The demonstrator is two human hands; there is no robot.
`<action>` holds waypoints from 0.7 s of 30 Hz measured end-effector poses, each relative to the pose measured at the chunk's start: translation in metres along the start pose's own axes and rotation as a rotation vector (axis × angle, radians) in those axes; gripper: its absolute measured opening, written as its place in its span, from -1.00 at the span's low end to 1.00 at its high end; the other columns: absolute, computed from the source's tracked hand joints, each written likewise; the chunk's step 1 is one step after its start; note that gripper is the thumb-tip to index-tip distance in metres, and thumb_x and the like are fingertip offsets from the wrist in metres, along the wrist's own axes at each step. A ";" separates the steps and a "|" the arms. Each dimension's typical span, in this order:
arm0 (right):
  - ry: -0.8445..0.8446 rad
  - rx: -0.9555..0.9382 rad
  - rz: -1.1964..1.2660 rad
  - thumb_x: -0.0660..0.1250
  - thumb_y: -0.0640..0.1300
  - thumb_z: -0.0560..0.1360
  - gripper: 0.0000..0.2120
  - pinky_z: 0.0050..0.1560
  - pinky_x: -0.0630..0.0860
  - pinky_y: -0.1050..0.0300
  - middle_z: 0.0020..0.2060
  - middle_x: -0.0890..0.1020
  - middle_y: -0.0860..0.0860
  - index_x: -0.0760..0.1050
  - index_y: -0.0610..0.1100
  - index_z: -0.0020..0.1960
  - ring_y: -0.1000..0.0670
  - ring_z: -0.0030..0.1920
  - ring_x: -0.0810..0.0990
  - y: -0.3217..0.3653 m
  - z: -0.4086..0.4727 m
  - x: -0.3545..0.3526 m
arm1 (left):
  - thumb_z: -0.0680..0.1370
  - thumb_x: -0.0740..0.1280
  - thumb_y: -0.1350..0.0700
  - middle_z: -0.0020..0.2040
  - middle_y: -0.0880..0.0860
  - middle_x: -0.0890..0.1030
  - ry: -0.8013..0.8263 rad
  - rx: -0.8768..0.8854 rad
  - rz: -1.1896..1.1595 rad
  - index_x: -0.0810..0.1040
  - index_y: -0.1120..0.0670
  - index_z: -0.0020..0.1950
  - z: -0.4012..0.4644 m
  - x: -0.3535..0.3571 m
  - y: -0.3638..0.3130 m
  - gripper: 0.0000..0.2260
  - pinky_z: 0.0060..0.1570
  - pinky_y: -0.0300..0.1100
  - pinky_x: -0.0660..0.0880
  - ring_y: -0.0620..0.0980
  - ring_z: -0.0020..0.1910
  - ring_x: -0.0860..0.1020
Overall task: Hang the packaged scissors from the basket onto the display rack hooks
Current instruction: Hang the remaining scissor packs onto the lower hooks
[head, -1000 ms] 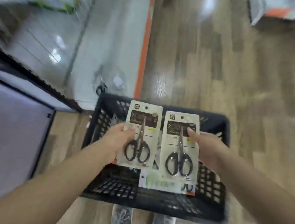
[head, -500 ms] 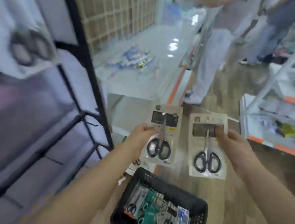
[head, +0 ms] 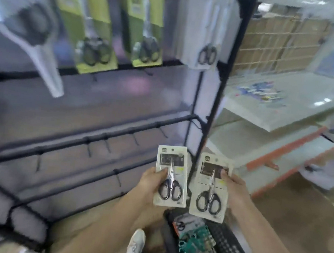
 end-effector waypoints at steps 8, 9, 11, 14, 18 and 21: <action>0.328 -0.139 -0.147 0.29 -0.07 0.56 -0.87 0.24 0.45 -0.11 0.04 0.64 -0.14 0.57 -0.11 -0.04 -0.13 0.07 0.59 0.051 -0.033 0.167 | 0.59 0.24 0.25 -0.21 0.13 0.67 -0.219 0.167 -0.192 0.55 0.24 0.00 -0.050 -0.149 -0.038 -0.89 -0.38 -0.22 0.54 0.01 -0.31 0.63; 0.371 -0.152 -0.158 0.28 -0.07 0.56 -0.86 0.24 0.45 -0.08 0.03 0.64 -0.12 0.56 -0.12 0.00 -0.12 0.07 0.59 0.055 -0.040 0.187 | 0.59 0.25 0.25 -0.23 0.12 0.67 -0.243 0.186 -0.209 0.55 0.22 -0.05 -0.057 -0.167 -0.043 -0.89 -0.37 -0.22 0.54 -0.01 -0.32 0.63; 0.436 -0.194 -0.179 0.27 -0.08 0.57 -0.85 0.22 0.45 0.01 0.03 0.64 -0.10 0.55 -0.13 0.02 -0.09 0.07 0.58 0.063 -0.052 0.227 | 0.58 0.28 0.22 -0.21 0.10 0.66 -0.308 0.206 -0.242 0.55 0.17 -0.11 -0.068 -0.204 -0.050 -0.90 -0.19 -0.15 0.56 0.01 -0.25 0.62; 0.523 -0.203 -0.197 0.26 -0.08 0.57 -0.88 0.21 0.44 0.03 -0.01 0.63 -0.03 0.51 -0.07 -0.11 -0.05 0.06 0.56 0.068 -0.071 0.286 | 0.55 0.32 0.21 -0.12 0.16 0.65 -0.419 0.233 -0.308 0.56 0.24 0.00 -0.088 -0.261 -0.054 -0.90 -0.02 -0.08 0.54 0.08 -0.14 0.60; 0.616 -0.212 -0.232 0.27 -0.07 0.57 -0.90 0.24 0.45 -0.02 0.01 0.64 -0.02 0.53 -0.06 -0.04 -0.05 0.11 0.58 0.070 -0.101 0.356 | 0.57 0.25 0.30 -0.37 0.04 0.66 -0.483 0.288 -0.380 0.54 0.26 -0.07 -0.107 -0.321 -0.054 -0.91 -0.44 -0.33 0.51 -0.10 -0.42 0.62; 0.674 -0.234 -0.241 0.26 -0.09 0.58 -0.88 0.23 0.46 -0.05 0.00 0.66 -0.05 0.54 -0.09 -0.02 -0.08 0.09 0.60 0.075 -0.124 0.402 | 0.57 0.27 0.29 -0.25 0.09 0.68 -0.509 0.318 -0.366 0.56 0.21 -0.06 -0.114 -0.358 -0.063 -0.92 -0.40 -0.33 0.53 -0.11 -0.37 0.64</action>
Point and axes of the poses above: each hand's wrist, its own z-axis towards the middle knuckle, its own x-axis out of the palm, y = z × x, the point moved 9 cm from there along z, towards the middle knuckle
